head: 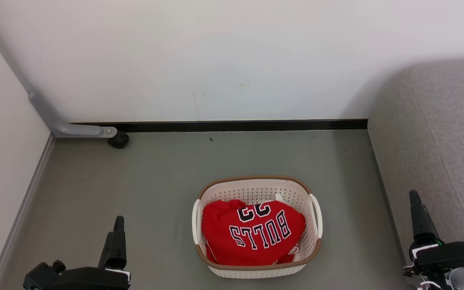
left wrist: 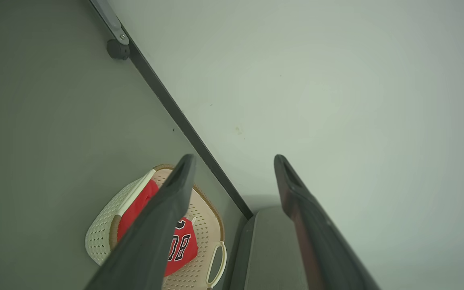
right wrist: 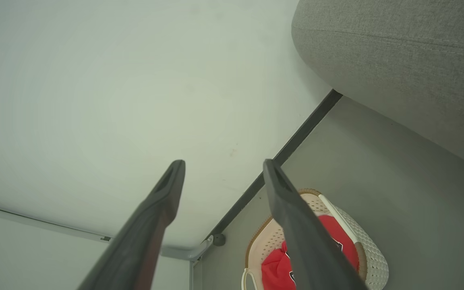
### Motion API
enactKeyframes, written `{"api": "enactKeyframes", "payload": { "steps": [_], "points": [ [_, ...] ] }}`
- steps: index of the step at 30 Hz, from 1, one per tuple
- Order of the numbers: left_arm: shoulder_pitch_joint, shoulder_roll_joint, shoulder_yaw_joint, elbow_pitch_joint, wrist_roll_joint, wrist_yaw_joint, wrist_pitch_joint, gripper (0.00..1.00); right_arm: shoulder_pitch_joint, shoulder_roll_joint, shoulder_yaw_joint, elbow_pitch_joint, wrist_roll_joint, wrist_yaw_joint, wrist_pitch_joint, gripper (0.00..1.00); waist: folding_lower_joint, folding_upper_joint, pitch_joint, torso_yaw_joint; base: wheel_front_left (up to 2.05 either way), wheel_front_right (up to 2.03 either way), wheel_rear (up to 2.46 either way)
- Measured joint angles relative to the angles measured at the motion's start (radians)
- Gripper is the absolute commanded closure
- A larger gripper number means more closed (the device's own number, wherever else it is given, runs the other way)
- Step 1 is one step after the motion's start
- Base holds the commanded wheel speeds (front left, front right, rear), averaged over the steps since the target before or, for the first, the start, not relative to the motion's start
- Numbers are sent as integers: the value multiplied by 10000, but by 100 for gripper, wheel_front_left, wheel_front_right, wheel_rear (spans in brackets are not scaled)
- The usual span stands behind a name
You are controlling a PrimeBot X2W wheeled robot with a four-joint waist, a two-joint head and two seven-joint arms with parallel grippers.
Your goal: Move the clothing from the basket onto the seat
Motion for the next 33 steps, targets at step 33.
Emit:
{"api": "enactKeyframes", "payload": {
  "steps": [33],
  "points": [
    [-456,633,-784,589,5804,263,-1183,0,-577,-1095,2148,407,-6403,-270,-1145,0,0,0,105,98,0,0,0]
  ]
}}
